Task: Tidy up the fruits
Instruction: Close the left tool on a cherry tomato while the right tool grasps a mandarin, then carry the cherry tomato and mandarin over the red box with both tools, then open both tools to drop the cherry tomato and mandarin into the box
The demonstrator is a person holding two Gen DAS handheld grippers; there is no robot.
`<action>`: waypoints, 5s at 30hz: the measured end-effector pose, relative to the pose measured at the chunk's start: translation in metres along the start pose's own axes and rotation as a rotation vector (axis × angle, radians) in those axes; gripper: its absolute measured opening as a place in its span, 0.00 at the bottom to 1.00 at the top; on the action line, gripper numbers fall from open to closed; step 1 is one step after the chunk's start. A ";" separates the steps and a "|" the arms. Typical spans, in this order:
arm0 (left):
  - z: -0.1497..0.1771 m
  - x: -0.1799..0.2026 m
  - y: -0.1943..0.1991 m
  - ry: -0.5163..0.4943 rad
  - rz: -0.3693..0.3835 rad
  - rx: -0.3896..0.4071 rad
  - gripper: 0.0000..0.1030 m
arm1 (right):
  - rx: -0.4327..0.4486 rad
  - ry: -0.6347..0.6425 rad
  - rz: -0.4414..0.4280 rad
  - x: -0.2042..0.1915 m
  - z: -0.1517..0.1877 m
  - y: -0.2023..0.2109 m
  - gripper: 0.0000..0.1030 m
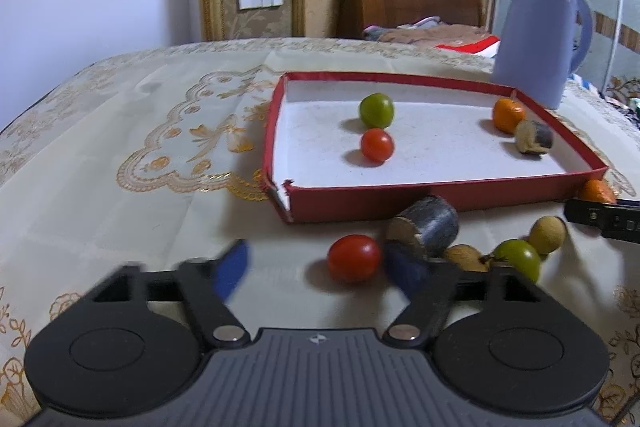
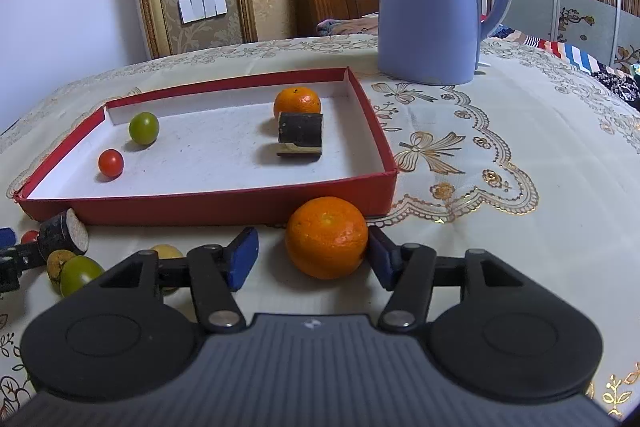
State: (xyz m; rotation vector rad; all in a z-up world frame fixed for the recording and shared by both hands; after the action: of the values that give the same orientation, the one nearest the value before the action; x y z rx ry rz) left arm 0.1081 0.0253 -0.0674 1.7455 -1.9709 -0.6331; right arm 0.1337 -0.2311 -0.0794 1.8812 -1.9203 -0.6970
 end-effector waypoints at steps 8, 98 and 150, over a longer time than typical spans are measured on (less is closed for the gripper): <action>0.000 0.002 0.000 -0.018 -0.006 -0.002 0.59 | -0.001 0.002 0.002 0.000 0.000 0.000 0.55; -0.066 0.019 -0.059 -0.015 -0.064 -0.008 0.25 | -0.032 0.123 -0.044 -0.047 -0.048 -0.056 0.38; -0.072 0.010 -0.043 -0.011 -0.107 0.187 0.70 | 0.065 0.076 -0.011 -0.043 -0.062 -0.067 0.88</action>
State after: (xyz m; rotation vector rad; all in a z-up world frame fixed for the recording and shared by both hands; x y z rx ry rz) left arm 0.1841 0.0069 -0.0348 1.9730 -2.0103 -0.5079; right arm 0.2258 -0.1937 -0.0640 1.9296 -1.9082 -0.5646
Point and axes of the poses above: each gripper's, at about its wrist camera, not at the fingertips, and y roughly against the way its jaws point, x to its right, z to its underside, the point moved 7 cm from there along -y, roughly the way its jaws point, and after that the axes turned 1 degree about z, right-handed, at the moved point
